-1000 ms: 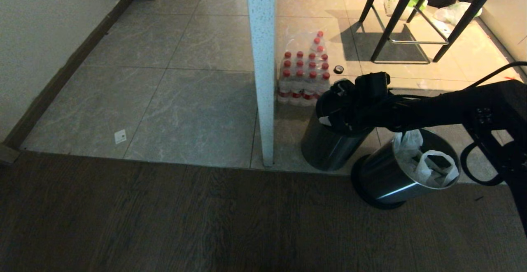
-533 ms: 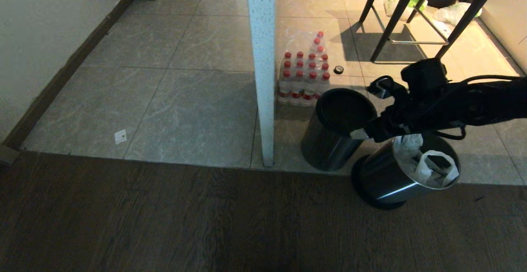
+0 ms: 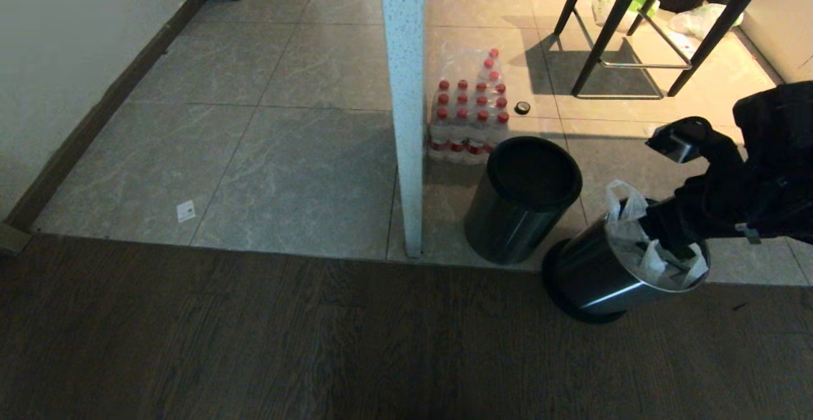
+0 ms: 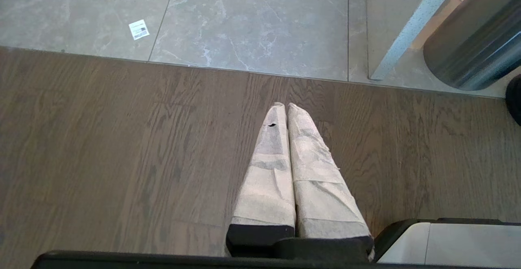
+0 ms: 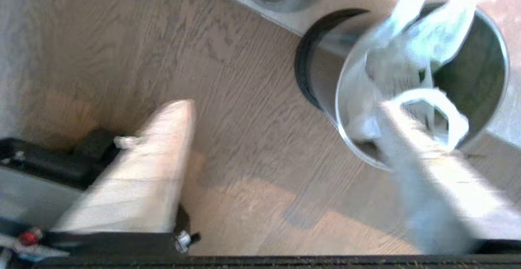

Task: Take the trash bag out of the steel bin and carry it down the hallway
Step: Pick up the trash bag

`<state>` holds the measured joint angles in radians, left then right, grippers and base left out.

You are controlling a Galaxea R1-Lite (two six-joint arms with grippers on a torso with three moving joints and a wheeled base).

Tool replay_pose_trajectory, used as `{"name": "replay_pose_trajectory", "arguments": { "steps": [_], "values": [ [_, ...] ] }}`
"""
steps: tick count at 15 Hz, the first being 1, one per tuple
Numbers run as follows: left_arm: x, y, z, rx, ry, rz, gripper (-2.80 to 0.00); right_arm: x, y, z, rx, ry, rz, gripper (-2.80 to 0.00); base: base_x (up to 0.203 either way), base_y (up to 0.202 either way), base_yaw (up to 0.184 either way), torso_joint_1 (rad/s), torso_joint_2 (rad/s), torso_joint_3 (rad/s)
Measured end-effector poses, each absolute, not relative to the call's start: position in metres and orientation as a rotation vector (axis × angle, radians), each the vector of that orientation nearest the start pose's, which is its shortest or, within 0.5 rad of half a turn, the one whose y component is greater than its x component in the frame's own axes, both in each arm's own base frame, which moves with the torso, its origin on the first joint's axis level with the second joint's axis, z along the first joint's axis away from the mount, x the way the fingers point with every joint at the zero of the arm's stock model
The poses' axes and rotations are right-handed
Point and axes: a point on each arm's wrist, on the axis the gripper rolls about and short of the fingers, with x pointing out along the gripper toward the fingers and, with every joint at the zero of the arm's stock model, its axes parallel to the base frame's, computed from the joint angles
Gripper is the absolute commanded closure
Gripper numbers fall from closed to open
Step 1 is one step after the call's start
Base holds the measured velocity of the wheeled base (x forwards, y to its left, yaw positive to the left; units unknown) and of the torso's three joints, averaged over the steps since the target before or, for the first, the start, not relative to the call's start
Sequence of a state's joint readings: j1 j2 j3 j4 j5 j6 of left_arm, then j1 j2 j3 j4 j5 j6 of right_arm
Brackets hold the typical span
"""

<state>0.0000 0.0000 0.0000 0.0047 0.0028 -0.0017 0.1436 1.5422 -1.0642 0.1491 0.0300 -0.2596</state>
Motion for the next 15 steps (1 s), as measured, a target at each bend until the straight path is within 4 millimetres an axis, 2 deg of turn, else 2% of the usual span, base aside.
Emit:
{"name": "replay_pose_trajectory", "arguments": {
  "steps": [5, 8, 11, 15],
  "values": [
    [-0.023, 0.0, 0.075, -0.001, 0.005, 0.003, 0.0, 0.205, 0.031, 0.217, -0.335, 0.62, 0.279, 0.0, 0.0, 0.0, 0.0, 0.0, 0.0, 0.0],
    [-0.023, 0.0, 0.075, -0.002, 0.005, 0.003, 0.0, 0.178, 0.027, 0.217, -0.345, 0.637, 0.285, 0.0, 0.0, 0.0, 0.0, 0.0, 0.0, 0.0],
    [-0.023, 0.0, 0.075, -0.001, 0.005, 0.003, 0.0, 0.154, 0.022, 0.219, -0.342, 0.641, 0.28, 0.0, 0.0, 0.0, 0.0, 0.0, 0.0, 0.0],
    [-0.023, 0.0, 0.075, -0.001, 0.004, 0.003, 0.0, 0.128, 0.014, 0.212, -0.329, 0.638, 0.243, 0.0, 0.0, 0.0, 0.0, 0.0, 0.0, 0.0]
  ]
}}
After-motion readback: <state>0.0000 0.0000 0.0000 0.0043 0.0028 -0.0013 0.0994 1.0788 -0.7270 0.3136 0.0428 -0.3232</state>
